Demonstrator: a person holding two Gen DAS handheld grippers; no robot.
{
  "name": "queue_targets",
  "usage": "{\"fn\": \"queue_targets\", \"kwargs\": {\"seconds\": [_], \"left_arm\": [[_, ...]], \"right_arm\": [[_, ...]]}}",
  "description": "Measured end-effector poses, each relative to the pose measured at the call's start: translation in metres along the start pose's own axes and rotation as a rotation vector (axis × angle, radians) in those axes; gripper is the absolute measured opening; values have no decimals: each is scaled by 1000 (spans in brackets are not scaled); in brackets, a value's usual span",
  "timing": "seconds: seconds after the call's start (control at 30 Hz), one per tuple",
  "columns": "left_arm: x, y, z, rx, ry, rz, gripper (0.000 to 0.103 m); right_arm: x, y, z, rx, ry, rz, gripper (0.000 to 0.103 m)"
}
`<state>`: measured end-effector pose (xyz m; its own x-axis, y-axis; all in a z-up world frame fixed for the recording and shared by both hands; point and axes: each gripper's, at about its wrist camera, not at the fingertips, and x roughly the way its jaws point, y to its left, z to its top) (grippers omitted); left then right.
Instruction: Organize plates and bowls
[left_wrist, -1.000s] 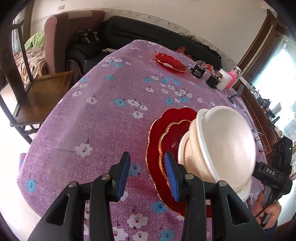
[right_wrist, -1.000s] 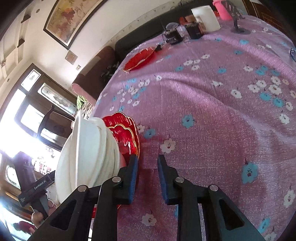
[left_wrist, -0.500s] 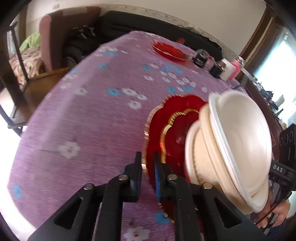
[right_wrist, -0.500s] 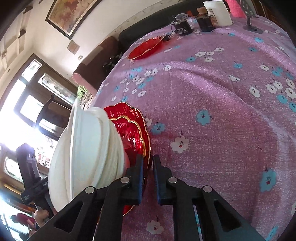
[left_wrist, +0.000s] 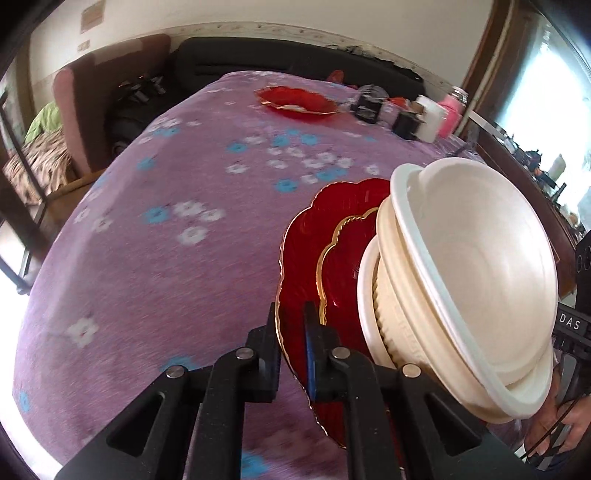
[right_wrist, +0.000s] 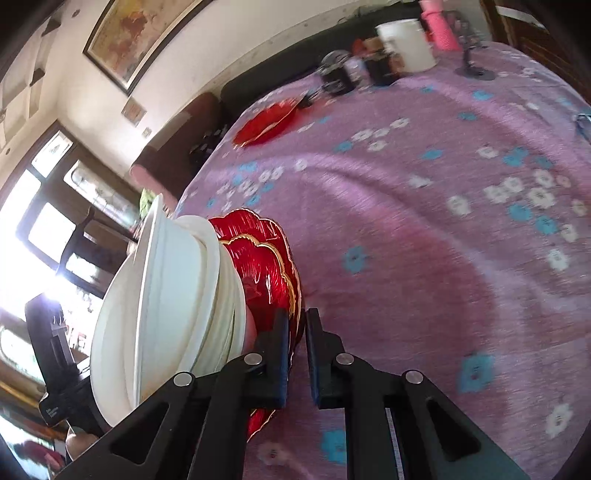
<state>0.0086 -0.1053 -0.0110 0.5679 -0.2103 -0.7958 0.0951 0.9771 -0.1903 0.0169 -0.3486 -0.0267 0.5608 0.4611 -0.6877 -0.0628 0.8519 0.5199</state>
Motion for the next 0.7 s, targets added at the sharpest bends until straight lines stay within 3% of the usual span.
{"fn": "queue_targets", "kwargs": {"seconds": [0.23,0.37,0.43,0.53,0.6,0.67,0.7], "left_arm": [[31,-58,24,59,30,-44,10],[61,-73,32,40,65,-57,10],[64,-79,35,45,22,-36,10],[66,-84,38,50,28,-34,11],[65,-78,36,28,38,-64,19],[59,-67,32,8,35,-69,42],[55,-63,30,0,21,-73,49]], "right_arm": [[-36,-42,18,63,-90,-68,10],[-36,-65,24,92,-107,-113,10],[-30,-76,23,116,-101,-110,10],[-30,-85,22,143,-126,-86,13],[-34,-89,21,167,-123,-61,14],[-42,-93,17,165,-140,-55,14],[-48,-94,14,161,-155,-62,19]]}}
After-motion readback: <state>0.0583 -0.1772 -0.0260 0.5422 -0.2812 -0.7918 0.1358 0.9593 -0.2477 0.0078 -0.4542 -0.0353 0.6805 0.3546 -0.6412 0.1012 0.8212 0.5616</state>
